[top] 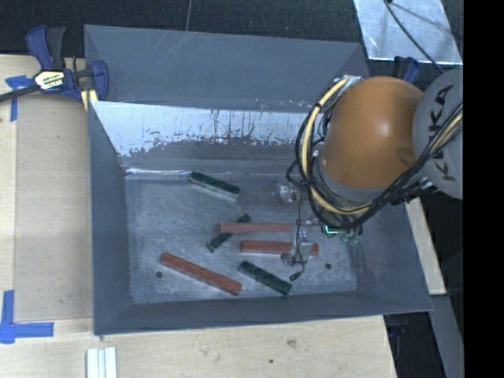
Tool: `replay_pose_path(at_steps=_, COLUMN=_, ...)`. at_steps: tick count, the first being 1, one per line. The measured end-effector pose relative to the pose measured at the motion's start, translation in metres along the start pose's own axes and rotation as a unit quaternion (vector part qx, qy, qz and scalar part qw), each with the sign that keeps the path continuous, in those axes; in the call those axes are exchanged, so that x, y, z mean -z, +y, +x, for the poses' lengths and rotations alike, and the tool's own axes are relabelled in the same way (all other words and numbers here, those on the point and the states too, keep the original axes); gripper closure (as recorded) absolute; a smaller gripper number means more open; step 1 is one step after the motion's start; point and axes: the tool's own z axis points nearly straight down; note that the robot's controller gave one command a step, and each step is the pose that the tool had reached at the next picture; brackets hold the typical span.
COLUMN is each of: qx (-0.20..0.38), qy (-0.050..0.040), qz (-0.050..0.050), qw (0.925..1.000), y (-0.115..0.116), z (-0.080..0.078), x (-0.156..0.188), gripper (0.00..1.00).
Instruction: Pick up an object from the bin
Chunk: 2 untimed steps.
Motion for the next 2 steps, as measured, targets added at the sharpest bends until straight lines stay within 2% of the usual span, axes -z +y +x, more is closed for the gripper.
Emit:
replay_pose_path(at_steps=1, qx=-0.002, qy=-0.0039, qz=0.000, qw=1.0000, y=0.000, z=-0.002, x=0.003, gripper=0.00)
replay_pose_path(at_steps=2, qx=-0.087, qy=-0.0048, qz=-0.001, qw=0.9962, y=-0.003, z=0.008, x=-0.064, gripper=0.00)
